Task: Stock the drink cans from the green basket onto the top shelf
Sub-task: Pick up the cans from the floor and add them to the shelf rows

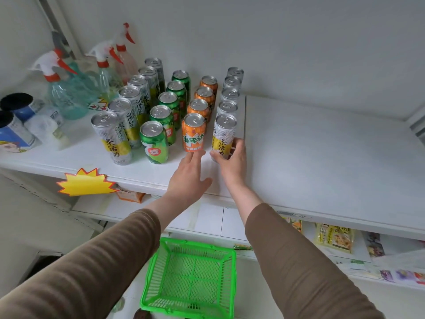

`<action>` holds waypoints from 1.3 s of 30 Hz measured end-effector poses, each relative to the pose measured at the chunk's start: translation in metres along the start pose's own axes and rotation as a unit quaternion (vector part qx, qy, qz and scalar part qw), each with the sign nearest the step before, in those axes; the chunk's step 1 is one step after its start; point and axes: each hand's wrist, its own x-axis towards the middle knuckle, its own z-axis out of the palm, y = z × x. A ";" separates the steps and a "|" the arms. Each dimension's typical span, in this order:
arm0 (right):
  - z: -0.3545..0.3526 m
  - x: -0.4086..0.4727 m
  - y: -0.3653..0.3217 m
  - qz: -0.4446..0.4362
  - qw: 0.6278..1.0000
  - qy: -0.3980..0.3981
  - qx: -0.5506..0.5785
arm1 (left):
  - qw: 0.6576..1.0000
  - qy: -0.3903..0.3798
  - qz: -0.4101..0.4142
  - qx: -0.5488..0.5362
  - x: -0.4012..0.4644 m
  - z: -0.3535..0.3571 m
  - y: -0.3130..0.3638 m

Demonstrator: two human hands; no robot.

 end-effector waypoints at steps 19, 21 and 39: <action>0.009 -0.057 -0.015 0.002 0.997 0.042 -0.060 | 1.000 0.018 -0.006 0.004 -0.032 -0.019 -0.035; 0.017 -0.082 -0.022 -0.026 0.996 0.036 -0.078 | 1.000 0.027 -0.011 0.005 -0.047 -0.029 -0.050; 0.230 -0.372 -0.030 -0.226 0.855 -0.271 -0.380 | 0.987 0.019 -0.142 0.072 -0.316 -0.132 -0.328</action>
